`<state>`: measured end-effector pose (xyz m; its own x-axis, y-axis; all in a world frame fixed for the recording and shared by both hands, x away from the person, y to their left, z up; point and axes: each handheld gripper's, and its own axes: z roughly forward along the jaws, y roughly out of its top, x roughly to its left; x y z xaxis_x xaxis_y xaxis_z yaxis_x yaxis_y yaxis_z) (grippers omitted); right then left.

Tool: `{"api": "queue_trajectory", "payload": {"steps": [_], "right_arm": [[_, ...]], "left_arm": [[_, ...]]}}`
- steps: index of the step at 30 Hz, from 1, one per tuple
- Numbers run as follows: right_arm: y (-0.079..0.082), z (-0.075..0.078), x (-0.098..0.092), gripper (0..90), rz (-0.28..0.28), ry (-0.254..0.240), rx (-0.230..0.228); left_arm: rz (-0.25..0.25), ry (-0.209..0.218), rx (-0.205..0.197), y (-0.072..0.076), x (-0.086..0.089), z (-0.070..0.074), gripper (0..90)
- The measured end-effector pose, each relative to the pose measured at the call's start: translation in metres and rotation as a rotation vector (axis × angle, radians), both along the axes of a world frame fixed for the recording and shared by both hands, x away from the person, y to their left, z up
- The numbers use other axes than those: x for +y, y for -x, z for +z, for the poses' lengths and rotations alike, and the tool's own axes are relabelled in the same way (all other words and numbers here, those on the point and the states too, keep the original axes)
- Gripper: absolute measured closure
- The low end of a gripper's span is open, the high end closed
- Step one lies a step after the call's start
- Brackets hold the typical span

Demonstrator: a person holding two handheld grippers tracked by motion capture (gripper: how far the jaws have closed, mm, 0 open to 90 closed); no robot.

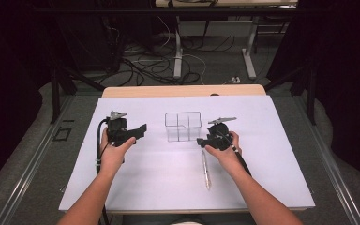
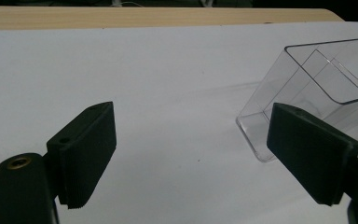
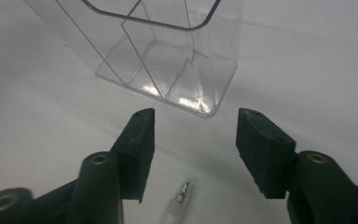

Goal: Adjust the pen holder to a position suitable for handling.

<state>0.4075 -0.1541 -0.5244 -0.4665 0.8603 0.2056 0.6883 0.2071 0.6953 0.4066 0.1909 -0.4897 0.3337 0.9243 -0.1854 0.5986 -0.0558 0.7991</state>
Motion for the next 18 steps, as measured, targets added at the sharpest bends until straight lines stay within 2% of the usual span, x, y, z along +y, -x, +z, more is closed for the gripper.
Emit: {"api": "queue_trajectory", "payload": {"steps": [3,6,10,18], "right_arm": [[0.002,0.003,-0.002,35.4,-0.007,-0.001,-0.002],[0.004,0.007,-0.004,24.3,-0.024,-0.011,0.005],[0.006,0.011,-0.007,16.6,-0.033,-0.025,0.014],[0.011,0.017,-0.016,11.3,-0.069,-0.028,0.040]], "left_arm": [[0.001,0.004,-0.007,0.000,0.000,0.000,15.5],[0.000,0.004,-0.006,0.001,0.002,0.001,15.4],[0.006,0.002,-0.005,0.001,0.003,0.001,14.7],[0.006,-0.016,0.002,0.003,0.005,0.000,9.9]]}}
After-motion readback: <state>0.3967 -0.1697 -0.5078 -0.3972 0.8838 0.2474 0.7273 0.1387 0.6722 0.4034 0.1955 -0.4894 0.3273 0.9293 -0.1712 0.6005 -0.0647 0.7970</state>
